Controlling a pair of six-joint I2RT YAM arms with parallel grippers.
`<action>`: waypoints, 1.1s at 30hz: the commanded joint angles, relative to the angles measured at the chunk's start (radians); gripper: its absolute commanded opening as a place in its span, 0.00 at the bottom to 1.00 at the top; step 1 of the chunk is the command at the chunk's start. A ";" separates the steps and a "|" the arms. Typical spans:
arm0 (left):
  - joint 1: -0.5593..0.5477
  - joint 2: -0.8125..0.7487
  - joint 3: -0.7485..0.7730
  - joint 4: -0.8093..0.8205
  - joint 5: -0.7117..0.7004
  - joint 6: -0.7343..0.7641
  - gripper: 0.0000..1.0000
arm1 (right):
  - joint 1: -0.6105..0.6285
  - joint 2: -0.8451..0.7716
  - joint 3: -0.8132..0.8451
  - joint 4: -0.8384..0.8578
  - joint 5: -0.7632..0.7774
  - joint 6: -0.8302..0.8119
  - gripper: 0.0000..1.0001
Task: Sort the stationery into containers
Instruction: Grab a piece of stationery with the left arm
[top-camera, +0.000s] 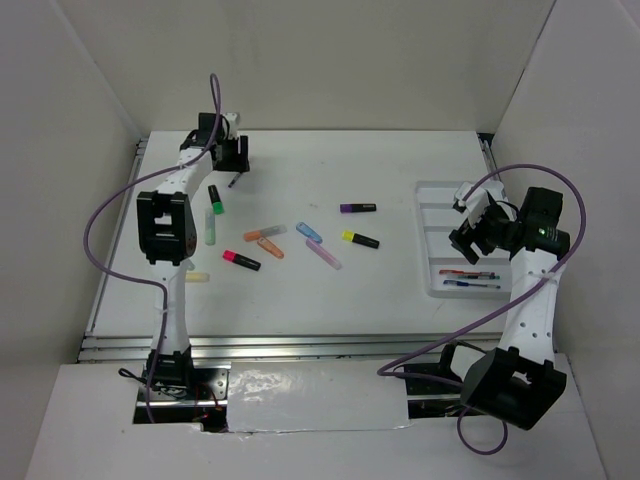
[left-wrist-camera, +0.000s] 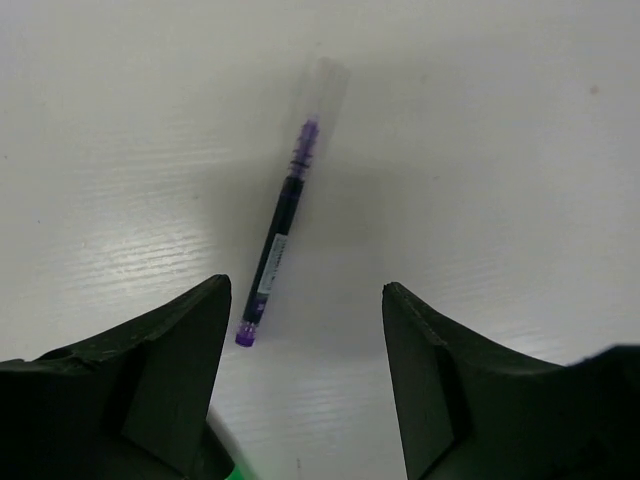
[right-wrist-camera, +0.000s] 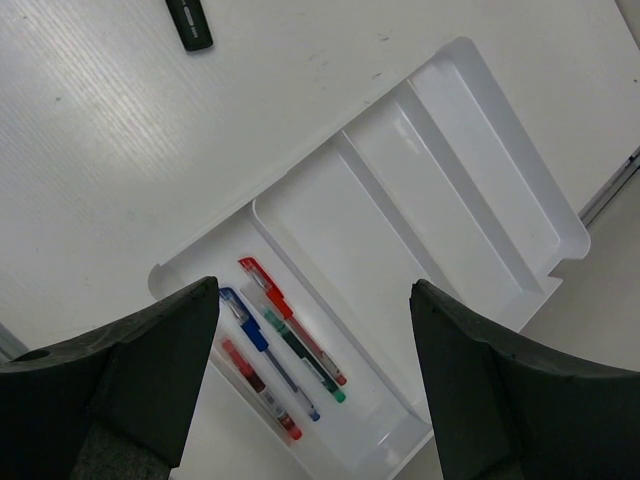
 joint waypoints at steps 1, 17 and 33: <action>0.014 0.060 0.043 -0.044 0.012 0.028 0.74 | 0.011 -0.021 -0.001 -0.013 -0.003 0.001 0.83; 0.014 0.158 0.074 -0.201 -0.042 0.067 0.33 | 0.029 -0.018 0.019 -0.004 -0.022 0.050 0.83; -0.012 -0.486 -0.815 0.696 0.754 -0.547 0.00 | 0.285 -0.150 -0.122 0.850 -0.251 1.542 0.70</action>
